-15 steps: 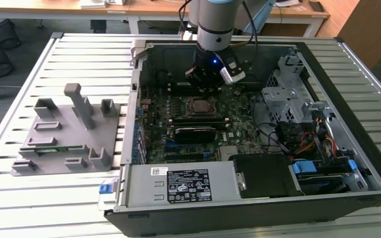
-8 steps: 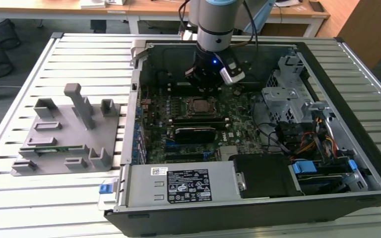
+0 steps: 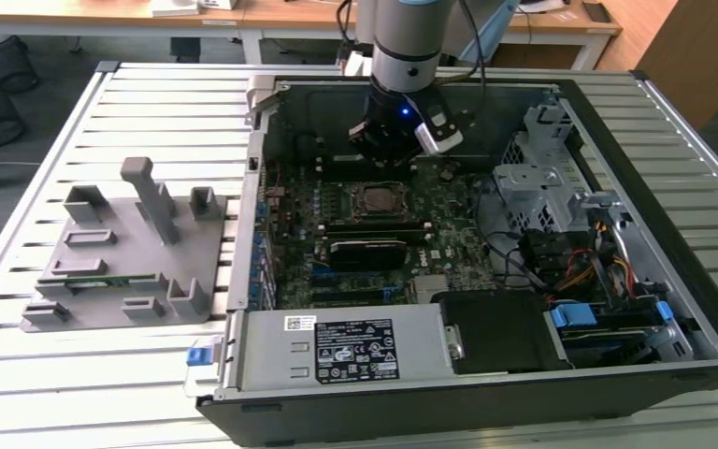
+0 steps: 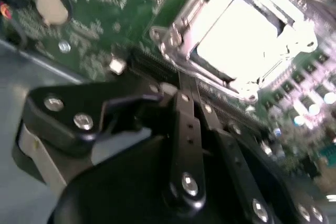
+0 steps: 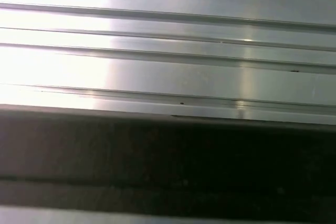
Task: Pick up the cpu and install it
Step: 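Install the first cpu locking lever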
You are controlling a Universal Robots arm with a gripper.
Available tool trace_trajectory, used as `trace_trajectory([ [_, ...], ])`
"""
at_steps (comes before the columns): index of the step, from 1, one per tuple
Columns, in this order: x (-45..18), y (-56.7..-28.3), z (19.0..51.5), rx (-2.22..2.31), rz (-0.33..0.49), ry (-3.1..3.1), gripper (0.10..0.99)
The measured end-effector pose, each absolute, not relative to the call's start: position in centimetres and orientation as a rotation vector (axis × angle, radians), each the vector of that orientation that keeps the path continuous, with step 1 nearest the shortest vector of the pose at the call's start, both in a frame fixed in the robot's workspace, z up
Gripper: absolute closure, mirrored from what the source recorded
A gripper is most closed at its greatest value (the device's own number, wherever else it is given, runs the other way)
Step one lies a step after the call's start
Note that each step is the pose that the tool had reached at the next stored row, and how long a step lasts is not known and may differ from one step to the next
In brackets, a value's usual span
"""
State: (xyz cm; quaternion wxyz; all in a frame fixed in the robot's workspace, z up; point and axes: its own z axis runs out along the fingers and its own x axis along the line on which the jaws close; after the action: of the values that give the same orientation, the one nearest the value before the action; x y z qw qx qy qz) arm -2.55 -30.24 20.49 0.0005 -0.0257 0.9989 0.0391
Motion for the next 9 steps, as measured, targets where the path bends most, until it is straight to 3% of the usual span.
trace_trajectory([
  [9,-2.55,-30.51,20.77,-0.081,0.122,3.137,0.980],
])
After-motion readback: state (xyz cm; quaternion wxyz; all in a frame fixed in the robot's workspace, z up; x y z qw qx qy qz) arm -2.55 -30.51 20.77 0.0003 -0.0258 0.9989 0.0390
